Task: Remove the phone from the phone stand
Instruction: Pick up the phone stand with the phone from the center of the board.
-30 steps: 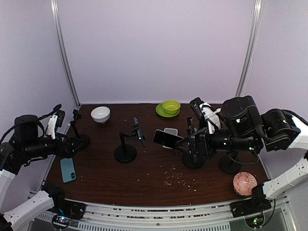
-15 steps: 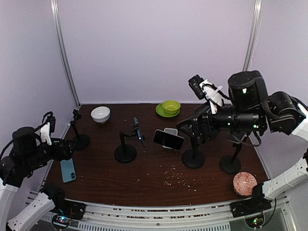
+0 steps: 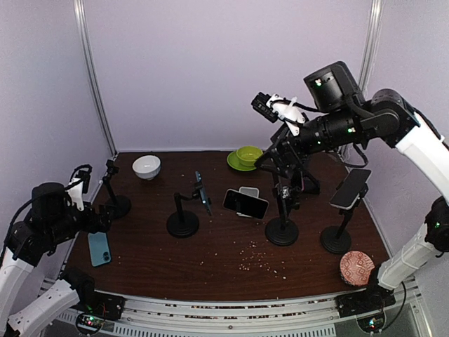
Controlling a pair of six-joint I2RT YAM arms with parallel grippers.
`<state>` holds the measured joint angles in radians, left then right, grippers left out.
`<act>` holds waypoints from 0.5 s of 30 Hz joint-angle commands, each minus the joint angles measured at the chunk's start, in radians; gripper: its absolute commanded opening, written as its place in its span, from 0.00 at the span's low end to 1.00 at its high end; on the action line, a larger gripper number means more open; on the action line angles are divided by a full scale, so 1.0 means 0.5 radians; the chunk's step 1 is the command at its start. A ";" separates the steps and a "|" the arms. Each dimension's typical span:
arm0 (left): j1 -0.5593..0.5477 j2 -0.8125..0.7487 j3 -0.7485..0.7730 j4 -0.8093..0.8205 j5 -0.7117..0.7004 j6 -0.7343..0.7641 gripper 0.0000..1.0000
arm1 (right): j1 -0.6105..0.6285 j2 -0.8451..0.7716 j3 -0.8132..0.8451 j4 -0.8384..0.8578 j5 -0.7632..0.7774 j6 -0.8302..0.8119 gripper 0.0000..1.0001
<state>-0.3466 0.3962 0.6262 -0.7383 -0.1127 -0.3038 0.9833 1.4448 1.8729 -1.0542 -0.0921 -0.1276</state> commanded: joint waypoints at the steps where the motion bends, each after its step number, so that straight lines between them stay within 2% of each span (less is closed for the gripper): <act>1: 0.012 0.003 -0.020 0.128 -0.082 0.029 0.98 | -0.067 0.200 0.265 -0.149 0.189 -0.073 0.86; 7: 0.012 0.127 0.111 -0.007 -0.235 -0.095 0.98 | -0.132 0.404 0.542 -0.258 0.475 0.321 0.86; 12: 0.012 0.133 0.169 -0.061 -0.341 -0.130 0.98 | -0.182 0.406 0.493 -0.321 0.511 0.665 0.83; 15: 0.012 0.106 0.132 -0.003 -0.235 -0.053 0.98 | -0.188 0.405 0.469 -0.394 0.529 0.788 0.82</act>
<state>-0.3466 0.4629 0.6830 -0.7727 -0.2409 -0.3473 0.8967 1.6527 2.1139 -1.1854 0.1219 0.1204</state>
